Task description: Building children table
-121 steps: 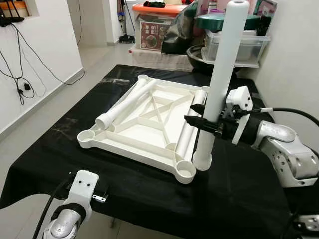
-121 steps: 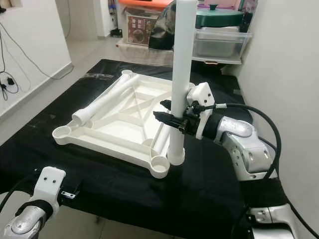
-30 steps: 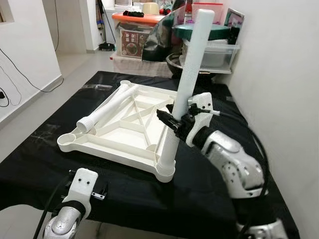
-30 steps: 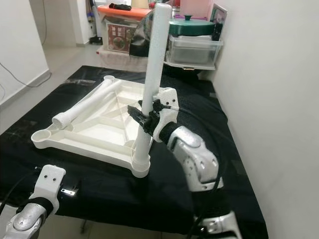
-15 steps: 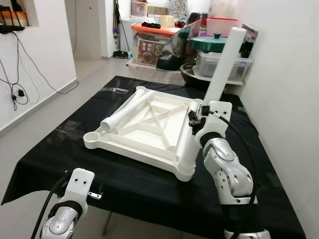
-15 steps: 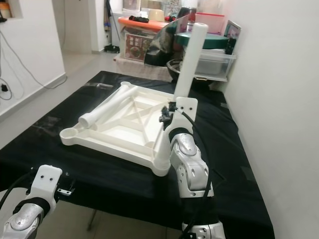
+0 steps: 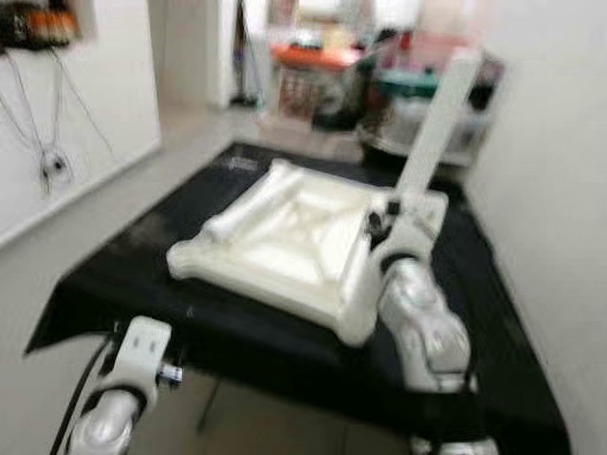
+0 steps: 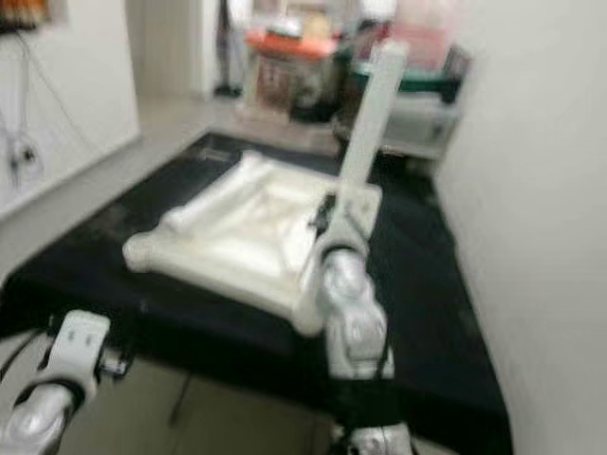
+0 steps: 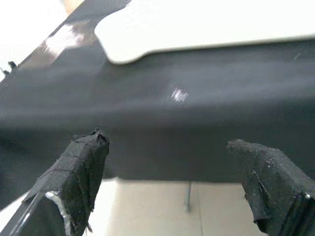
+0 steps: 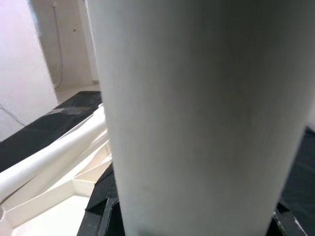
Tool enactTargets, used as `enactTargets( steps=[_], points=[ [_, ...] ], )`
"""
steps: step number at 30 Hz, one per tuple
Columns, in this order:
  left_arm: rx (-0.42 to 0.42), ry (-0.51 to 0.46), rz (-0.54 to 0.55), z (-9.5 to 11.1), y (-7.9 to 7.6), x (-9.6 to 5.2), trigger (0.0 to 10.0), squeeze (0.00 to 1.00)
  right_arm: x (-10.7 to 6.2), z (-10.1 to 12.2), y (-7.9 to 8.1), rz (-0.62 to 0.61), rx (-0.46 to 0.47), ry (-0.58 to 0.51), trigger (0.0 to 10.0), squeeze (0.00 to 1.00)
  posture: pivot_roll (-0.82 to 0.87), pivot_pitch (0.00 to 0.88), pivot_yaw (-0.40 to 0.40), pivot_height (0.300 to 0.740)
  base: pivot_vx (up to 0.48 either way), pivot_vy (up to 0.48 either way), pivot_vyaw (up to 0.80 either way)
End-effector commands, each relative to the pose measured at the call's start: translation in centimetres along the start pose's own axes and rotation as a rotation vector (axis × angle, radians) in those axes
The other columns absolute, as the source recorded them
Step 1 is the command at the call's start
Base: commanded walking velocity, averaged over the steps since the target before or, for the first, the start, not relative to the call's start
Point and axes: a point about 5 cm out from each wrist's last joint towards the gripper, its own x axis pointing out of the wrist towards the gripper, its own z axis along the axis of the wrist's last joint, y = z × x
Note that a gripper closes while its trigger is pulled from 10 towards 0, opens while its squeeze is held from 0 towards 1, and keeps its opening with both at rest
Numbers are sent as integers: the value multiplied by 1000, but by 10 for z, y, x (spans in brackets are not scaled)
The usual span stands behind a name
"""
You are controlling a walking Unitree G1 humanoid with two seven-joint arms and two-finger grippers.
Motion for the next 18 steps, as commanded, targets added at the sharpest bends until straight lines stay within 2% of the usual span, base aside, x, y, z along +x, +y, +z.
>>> enactTargets(
  steps=[1, 18],
  points=[
    [7, 28, -10, -8, -2, -1, 10000, 0, 2, -19, -7, -19, 13, 106, 10000, 0, 101, 0, -85, 740, 0, 0, 0],
    [24, 24, -22, -8, -5, 1, 10000, 0, 5, -17, -8, -7, 7, 114, 10000, 0, 97, 0, -84, 740, 0, 0, 0]
  ],
)
